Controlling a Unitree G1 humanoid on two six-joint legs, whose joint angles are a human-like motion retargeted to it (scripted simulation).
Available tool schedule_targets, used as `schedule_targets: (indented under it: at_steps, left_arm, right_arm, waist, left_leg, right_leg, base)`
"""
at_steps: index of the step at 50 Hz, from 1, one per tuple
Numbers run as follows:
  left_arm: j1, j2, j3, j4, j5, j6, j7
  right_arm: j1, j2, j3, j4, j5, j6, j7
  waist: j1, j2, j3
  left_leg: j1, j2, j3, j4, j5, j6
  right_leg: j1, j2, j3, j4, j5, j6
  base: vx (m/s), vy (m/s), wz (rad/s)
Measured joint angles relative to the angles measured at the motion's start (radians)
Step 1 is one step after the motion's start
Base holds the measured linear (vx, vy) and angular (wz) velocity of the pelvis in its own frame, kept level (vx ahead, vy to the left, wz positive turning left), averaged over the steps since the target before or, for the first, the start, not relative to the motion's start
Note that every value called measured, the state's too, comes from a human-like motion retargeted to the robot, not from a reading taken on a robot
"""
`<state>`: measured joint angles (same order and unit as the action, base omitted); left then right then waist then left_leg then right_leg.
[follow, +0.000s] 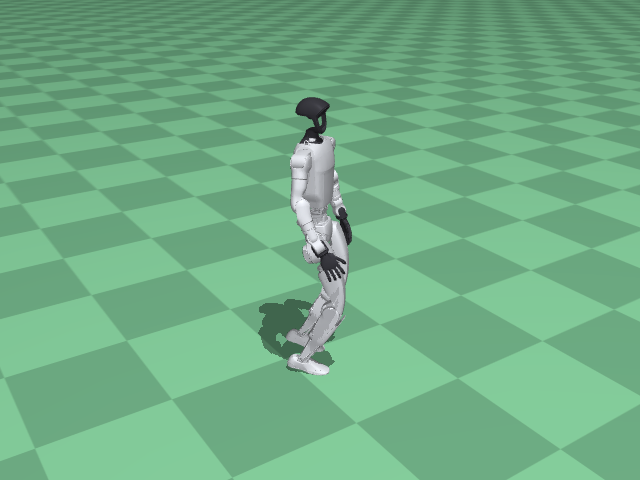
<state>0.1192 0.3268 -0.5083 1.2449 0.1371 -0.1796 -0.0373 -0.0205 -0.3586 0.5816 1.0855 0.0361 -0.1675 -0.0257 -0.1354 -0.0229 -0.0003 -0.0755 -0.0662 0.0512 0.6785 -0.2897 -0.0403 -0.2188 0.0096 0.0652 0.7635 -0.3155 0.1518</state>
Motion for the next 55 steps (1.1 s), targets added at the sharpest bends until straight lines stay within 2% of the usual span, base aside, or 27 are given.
schedule_targets:
  at_steps: [10, 28, 38, 40, 50, 55]
  left_arm:
    - [0.004, -0.005, 0.025, -0.010, -0.024, 0.004, 0.011]
    - [-0.006, -0.013, 0.073, -0.029, -0.101, 0.026, -0.055]
    - [-0.062, 0.028, 0.083, -0.031, -0.126, 0.026, -0.055]
    - [-0.089, 0.038, 0.086, -0.030, -0.134, 0.027, -0.061]
    - [-0.125, 0.048, 0.090, -0.044, -0.160, 0.025, -0.053]
    - [-0.131, 0.052, 0.093, -0.055, -0.177, 0.024, -0.064]
  right_arm:
    - [-0.006, -0.029, -0.016, 0.009, -0.009, 0.012, -0.001]
    - [-0.066, -0.084, -0.061, -0.016, 0.016, 0.029, 0.047]
    - [-0.017, -0.055, -0.073, -0.011, 0.031, 0.041, 0.074]
    - [-0.028, -0.053, -0.078, -0.008, 0.037, 0.046, 0.086]
    - [-0.013, -0.032, -0.087, -0.009, 0.057, 0.051, 0.113]
    - [-0.015, -0.026, -0.101, -0.017, 0.077, 0.054, 0.132]
  waist:
    - [0.004, -0.011, 0.024]
    - [-0.033, -0.016, 0.045]
    - [-0.059, -0.052, 0.065]
    - [-0.060, -0.040, 0.056]
    - [-0.093, -0.079, 0.070]
    - [-0.100, -0.082, 0.068]
  left_leg:
    - [0.024, -0.031, 0.005, -0.025, 0.017, -0.003]
    - [0.093, -0.084, 0.069, -0.195, 0.068, 0.019]
    - [0.125, -0.137, 0.108, -0.265, 0.025, 0.036]
    - [0.159, -0.140, 0.105, -0.381, 0.064, 0.035]
    - [0.181, -0.185, 0.151, -0.426, 0.056, 0.033]
    - [0.204, -0.190, 0.176, -0.492, 0.073, 0.026]
  right_leg:
    - [-0.008, -0.023, 0.014, 0.051, -0.045, 0.009]
    - [-0.072, -0.060, 0.058, 0.109, -0.056, 0.043]
    - [-0.120, -0.097, 0.093, 0.189, -0.126, 0.050]
    - [-0.140, -0.091, 0.092, 0.173, -0.118, 0.050]
    - [-0.194, -0.139, 0.096, 0.261, -0.140, 0.060]
    - [-0.225, -0.180, 0.049, 0.284, -0.142, 0.038]
  base:
    - [0.04, 0.05, -0.39]
    - [0.01, 0.06, -0.34]
    - [-0.02, 0.06, -0.31]
    - [0.02, 0.04, -0.29]
    - [0.00, 0.00, -0.29]
    - [0.04, -0.03, -0.38]
